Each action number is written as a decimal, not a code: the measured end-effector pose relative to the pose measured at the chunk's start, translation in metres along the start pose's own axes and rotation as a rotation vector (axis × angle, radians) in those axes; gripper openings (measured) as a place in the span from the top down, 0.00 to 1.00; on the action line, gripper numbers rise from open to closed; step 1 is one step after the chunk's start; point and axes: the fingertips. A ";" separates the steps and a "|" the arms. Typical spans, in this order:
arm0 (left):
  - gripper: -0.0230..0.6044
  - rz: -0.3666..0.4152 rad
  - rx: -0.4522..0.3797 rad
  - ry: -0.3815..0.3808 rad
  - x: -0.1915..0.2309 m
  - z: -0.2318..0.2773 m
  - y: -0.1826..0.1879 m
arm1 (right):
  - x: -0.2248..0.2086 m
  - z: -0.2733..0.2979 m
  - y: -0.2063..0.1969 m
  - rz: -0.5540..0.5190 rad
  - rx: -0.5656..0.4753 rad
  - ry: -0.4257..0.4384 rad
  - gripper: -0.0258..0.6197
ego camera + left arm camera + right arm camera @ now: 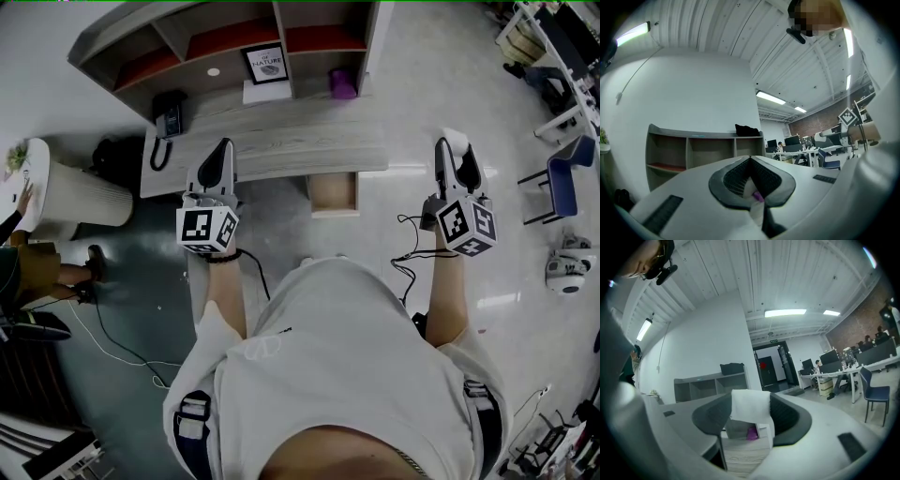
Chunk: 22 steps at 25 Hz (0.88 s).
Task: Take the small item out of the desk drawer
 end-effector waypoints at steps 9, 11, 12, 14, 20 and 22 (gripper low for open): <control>0.97 -0.009 0.001 -0.003 -0.001 -0.002 -0.002 | -0.006 -0.005 -0.005 -0.007 0.016 -0.020 0.57; 0.97 -0.012 0.005 -0.002 -0.002 -0.004 -0.005 | -0.008 -0.005 -0.007 0.008 0.024 -0.024 0.57; 0.97 -0.016 0.008 -0.001 -0.001 -0.004 -0.006 | -0.008 -0.005 -0.008 0.014 0.027 -0.025 0.57; 0.97 -0.021 0.012 0.001 0.000 -0.005 -0.009 | -0.007 -0.005 -0.010 0.022 0.031 -0.024 0.57; 0.97 -0.021 0.009 0.004 0.005 -0.008 -0.007 | -0.006 -0.004 -0.012 0.015 0.038 -0.038 0.57; 0.97 -0.022 0.006 0.007 0.006 -0.007 -0.007 | -0.006 -0.004 -0.012 0.017 0.038 -0.039 0.57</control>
Point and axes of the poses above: the fingertips, and each gripper's own axes: z forward along the fingers, x to its left, y out of its top, and after that the axes turned 2 degrees about -x, right-handed
